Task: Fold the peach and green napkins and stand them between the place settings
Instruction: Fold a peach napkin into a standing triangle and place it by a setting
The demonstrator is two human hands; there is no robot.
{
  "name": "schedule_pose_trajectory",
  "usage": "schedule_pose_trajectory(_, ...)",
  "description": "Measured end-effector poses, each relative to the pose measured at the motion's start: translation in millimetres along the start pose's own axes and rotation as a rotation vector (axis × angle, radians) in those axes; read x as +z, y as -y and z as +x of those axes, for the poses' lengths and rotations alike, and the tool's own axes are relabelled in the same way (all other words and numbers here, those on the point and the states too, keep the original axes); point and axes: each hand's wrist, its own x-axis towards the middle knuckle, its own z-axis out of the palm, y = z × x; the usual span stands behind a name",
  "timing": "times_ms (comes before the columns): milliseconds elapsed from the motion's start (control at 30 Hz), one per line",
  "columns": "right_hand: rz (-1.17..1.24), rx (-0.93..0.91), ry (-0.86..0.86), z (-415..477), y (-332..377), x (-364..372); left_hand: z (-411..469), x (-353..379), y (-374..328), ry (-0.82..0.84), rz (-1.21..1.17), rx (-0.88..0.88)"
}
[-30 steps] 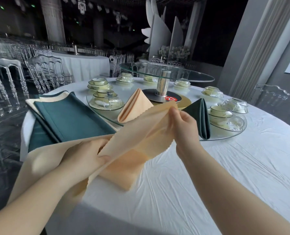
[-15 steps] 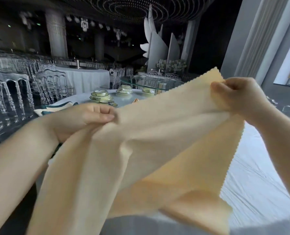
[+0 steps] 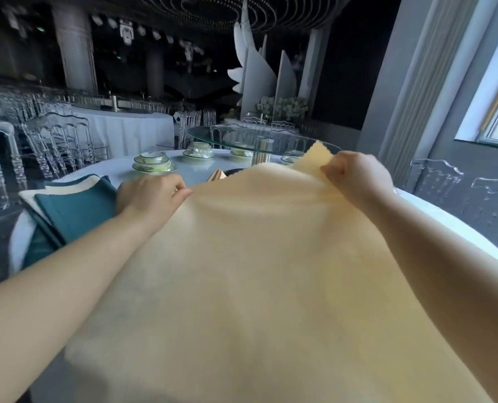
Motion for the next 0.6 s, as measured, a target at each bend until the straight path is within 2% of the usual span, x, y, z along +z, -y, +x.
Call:
schedule_pose_trajectory(300, -0.178, -0.120, -0.004, 51.4, -3.8, 95.6, 21.9, 90.7, 30.2, 0.095, 0.061, -0.050)
schedule_pose_trajectory(433, -0.220, -0.202, 0.023, 71.0, 2.4, 123.5, 24.9, 110.2, 40.7, 0.052, -0.011, -0.070)
schedule_pose_trajectory(533, -0.260, -0.216, 0.044, 79.5, 4.5, 138.3, 13.2, 117.7, 34.9, -0.043, -0.197, 0.149)
schedule_pose_trajectory(600, -0.268, -0.205, 0.049, 81.3, 4.4, 146.0, -6.5, 108.4, 17.2, 0.009, -0.362, 0.363)
